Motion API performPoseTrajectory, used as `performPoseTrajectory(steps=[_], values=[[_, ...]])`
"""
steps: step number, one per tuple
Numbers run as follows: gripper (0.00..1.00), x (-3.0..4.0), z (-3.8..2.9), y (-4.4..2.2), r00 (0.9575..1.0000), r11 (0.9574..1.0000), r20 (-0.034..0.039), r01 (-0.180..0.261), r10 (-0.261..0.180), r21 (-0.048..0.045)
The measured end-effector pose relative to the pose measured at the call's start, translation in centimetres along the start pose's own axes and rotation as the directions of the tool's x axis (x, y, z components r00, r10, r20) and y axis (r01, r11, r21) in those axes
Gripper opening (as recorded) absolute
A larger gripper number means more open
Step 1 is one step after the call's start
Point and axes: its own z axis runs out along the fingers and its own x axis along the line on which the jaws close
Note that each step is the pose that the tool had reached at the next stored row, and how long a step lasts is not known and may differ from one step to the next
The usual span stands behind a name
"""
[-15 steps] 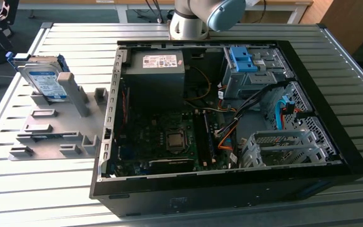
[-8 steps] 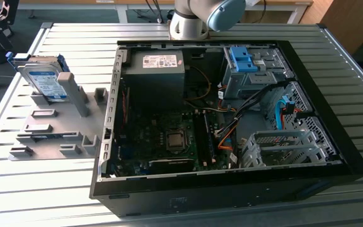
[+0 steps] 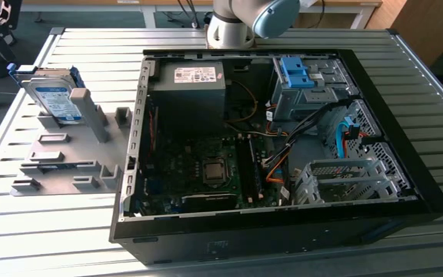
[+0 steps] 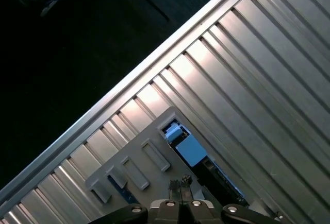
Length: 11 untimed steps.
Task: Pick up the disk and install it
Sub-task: 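Pick up the disk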
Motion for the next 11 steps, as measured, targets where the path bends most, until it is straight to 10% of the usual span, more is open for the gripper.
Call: performPoseTrajectory(steps=[11], values=[[0.11, 0.00, 0.02, 0.00, 0.9914, 0.9914, -0.0036, 0.131, -0.131, 0.0000]])
